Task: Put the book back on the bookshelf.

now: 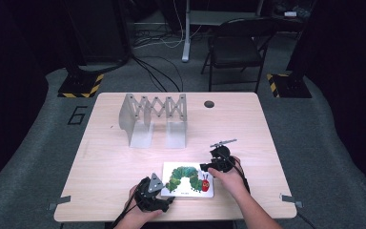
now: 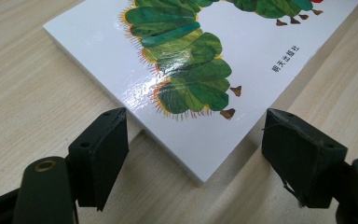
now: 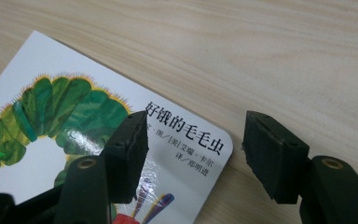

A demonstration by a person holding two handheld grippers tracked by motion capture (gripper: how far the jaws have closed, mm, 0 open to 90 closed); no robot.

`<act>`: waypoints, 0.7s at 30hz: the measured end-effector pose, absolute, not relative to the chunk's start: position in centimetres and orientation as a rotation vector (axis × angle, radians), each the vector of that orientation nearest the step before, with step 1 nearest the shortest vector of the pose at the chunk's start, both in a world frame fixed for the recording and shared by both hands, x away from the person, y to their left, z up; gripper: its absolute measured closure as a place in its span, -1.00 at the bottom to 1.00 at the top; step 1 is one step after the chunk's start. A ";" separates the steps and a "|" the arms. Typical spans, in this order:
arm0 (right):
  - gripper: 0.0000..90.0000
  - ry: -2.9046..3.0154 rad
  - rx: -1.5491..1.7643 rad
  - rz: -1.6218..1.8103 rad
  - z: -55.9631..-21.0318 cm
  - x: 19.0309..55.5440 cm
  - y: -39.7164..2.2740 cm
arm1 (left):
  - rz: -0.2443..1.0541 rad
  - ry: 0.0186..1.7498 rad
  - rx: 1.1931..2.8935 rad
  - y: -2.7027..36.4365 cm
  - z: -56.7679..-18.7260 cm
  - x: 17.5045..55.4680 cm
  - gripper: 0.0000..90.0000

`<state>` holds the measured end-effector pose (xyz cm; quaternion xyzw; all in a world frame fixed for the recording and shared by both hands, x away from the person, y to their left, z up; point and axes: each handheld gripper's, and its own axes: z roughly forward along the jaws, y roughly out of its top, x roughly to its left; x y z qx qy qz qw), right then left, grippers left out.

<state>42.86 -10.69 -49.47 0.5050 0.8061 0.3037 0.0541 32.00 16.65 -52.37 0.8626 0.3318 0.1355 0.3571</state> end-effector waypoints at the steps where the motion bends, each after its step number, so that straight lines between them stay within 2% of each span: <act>1: -0.12 2.462 1.532 0.914 -49.6 42.9 -10.7 | 0.349 0.857 2.227 16.7 -52.4 32.0 -0.49; 7: -0.17 2.483 1.550 0.900 -49.8 42.9 -10.1 | 0.351 0.857 2.229 16.7 -52.4 32.0 -0.49; 21: -0.11 2.488 1.562 1.009 -50.1 44.2 -10.2 | 0.357 0.866 2.231 17.2 -52.4 32.4 -0.52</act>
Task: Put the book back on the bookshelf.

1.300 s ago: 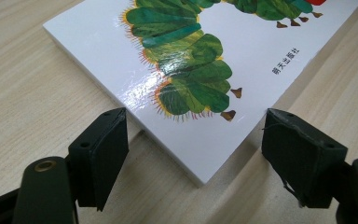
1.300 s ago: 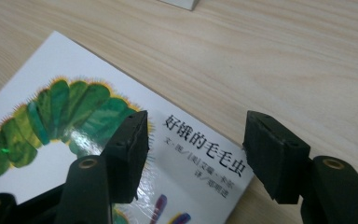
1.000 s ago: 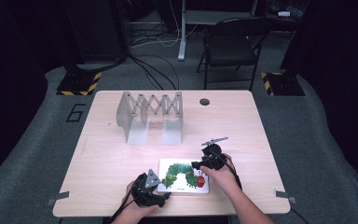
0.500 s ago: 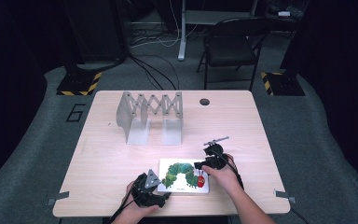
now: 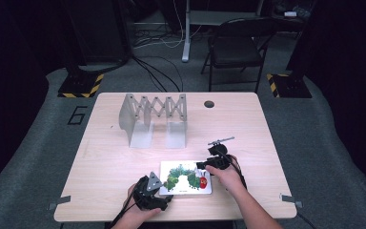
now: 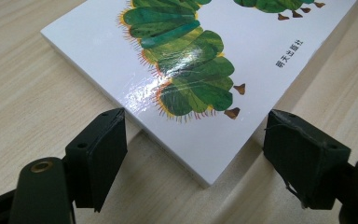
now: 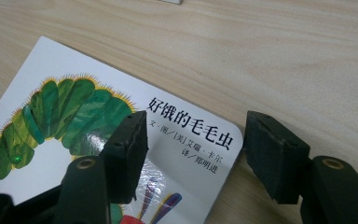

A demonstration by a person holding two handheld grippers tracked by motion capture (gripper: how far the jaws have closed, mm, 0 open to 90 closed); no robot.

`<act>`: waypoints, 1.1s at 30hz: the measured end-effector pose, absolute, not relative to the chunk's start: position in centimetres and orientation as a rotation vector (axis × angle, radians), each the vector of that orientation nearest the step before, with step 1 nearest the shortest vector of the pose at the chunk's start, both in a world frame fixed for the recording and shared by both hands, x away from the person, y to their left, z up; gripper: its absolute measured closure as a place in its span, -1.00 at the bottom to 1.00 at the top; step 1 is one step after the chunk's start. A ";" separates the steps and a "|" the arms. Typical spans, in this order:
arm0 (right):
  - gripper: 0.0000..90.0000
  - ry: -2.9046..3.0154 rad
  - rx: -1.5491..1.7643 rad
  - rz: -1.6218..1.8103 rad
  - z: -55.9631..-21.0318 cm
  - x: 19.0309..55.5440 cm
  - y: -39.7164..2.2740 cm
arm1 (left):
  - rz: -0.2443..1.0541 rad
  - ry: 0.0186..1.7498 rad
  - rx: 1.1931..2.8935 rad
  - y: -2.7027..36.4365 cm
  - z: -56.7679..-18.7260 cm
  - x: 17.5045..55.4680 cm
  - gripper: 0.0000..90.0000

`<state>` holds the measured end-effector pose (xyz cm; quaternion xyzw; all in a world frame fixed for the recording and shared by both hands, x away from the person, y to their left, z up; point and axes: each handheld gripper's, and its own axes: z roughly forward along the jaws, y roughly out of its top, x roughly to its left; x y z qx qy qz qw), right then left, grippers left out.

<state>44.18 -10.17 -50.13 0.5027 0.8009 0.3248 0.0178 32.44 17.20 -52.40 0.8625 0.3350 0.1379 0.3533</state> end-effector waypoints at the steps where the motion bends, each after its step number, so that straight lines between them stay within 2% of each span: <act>1: -0.10 2.493 1.546 1.012 -50.2 44.2 -10.3 | 0.357 0.866 2.231 17.2 -52.4 32.4 -0.52; 7: -0.14 2.486 1.540 1.002 -50.3 44.3 -10.0 | 0.366 0.860 2.223 17.2 -52.5 32.5 -0.53; 33: -0.11 2.468 1.499 0.984 -49.2 43.7 -9.8 | 0.366 0.858 2.225 16.9 -52.7 32.4 -0.68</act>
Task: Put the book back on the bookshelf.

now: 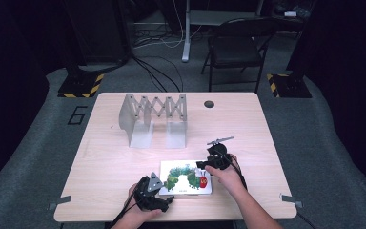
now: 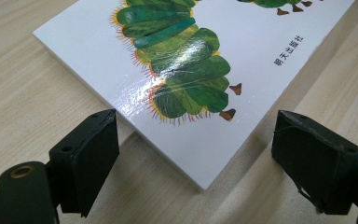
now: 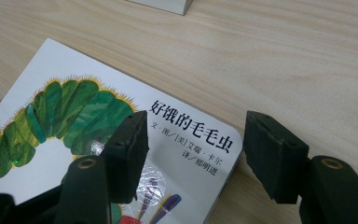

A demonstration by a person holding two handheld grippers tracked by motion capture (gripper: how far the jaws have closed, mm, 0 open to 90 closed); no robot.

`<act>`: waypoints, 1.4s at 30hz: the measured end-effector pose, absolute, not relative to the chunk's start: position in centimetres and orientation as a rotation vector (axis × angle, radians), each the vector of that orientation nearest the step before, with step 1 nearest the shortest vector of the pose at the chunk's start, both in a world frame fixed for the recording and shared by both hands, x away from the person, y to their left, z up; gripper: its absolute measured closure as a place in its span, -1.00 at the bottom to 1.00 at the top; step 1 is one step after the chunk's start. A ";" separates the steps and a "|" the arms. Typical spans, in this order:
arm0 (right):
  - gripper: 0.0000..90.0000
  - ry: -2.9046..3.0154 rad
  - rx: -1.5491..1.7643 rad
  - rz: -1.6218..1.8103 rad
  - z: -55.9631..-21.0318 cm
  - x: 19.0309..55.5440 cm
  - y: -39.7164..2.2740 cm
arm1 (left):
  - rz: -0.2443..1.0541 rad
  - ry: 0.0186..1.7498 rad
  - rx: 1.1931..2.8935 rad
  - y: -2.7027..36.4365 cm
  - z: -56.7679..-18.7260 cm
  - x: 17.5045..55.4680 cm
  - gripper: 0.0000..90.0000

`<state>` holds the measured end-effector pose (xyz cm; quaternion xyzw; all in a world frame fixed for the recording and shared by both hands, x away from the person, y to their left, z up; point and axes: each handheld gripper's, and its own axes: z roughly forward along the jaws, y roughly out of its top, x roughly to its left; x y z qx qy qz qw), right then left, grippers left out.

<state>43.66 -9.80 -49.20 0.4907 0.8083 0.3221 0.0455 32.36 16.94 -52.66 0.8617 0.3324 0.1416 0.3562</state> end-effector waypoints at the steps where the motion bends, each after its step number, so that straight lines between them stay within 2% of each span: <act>1: -0.11 2.467 1.500 0.983 -49.2 43.6 -9.8 | 0.366 0.856 2.227 16.9 -52.7 32.4 -0.68; 42: -0.10 2.440 1.446 1.091 -46.7 42.5 -10.3 | 0.394 0.954 2.234 15.8 -52.5 32.7 -0.83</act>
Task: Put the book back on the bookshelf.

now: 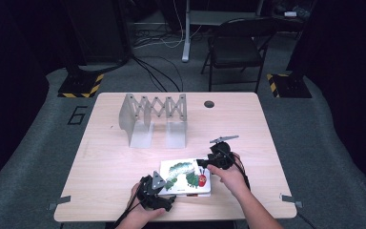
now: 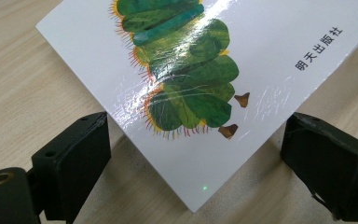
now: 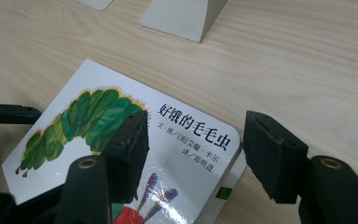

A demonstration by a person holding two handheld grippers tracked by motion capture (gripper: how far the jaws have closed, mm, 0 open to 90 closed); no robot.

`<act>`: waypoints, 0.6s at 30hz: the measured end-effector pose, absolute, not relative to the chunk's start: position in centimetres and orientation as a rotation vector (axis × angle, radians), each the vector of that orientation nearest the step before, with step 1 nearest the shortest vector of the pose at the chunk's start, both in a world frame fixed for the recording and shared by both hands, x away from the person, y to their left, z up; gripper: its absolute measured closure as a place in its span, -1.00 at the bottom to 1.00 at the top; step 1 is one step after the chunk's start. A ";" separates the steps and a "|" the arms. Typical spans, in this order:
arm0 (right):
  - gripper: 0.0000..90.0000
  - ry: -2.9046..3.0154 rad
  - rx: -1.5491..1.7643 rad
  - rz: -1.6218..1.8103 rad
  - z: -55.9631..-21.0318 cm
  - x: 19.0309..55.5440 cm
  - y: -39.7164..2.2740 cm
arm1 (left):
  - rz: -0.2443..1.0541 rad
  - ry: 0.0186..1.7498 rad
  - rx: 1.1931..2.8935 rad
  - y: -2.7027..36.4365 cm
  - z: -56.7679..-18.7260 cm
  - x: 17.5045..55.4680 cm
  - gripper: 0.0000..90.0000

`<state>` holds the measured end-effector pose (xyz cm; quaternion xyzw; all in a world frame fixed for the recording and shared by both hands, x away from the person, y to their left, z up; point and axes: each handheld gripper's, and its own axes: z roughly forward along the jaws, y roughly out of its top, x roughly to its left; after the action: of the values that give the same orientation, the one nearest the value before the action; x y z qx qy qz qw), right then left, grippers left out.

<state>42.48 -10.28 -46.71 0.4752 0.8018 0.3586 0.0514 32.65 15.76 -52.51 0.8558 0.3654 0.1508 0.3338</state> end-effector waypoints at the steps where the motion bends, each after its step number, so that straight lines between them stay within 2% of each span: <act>1: -0.10 2.439 1.450 1.092 -46.6 42.4 -10.3 | 0.384 0.952 2.252 15.8 -52.4 32.7 -0.84; 18: -0.10 2.436 1.444 1.120 -45.9 42.0 -10.2 | 0.395 0.999 2.261 15.3 -52.4 33.2 -0.94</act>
<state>42.00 -10.16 -45.91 0.4738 0.7989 0.3673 0.0481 33.17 15.29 -52.36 0.8577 0.3788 0.1498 0.3139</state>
